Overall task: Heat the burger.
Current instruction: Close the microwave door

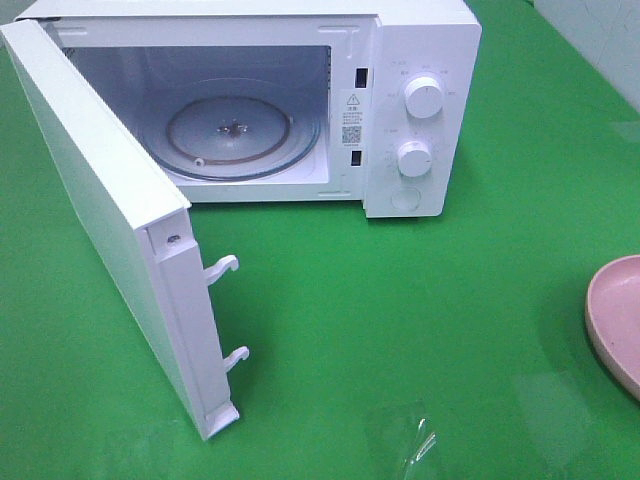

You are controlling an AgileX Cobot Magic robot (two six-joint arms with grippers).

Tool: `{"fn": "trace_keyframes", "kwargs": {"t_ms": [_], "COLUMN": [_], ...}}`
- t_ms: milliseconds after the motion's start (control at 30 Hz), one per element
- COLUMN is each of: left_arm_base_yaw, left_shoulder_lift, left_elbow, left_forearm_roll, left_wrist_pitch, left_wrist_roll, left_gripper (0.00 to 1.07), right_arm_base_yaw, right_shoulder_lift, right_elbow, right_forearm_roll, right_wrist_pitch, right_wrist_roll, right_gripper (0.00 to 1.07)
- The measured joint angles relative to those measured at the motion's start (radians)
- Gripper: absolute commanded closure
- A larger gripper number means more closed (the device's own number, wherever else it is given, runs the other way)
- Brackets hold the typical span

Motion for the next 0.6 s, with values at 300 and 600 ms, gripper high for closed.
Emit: {"fn": "trace_keyframes", "kwargs": {"t_ms": [300,600], "left_arm_base_yaw": [0.000,0.000], "left_shoulder_lift": [0.002,0.140], "left_elbow": [-0.023,-0.020], "left_forearm_roll": [0.001,0.001], "left_wrist_pitch": [-0.144,-0.339], "left_wrist_roll": [-0.042,-0.045], "left_gripper": [0.30,1.07], "right_arm_base_yaw": [0.000,0.000], "right_shoulder_lift": [0.000,0.000], "right_elbow": [0.000,0.000], "right_forearm_roll": [0.000,0.000], "right_wrist_pitch": [0.000,0.000], "right_wrist_roll": [0.000,0.000], "right_gripper": [0.37,0.37]}}
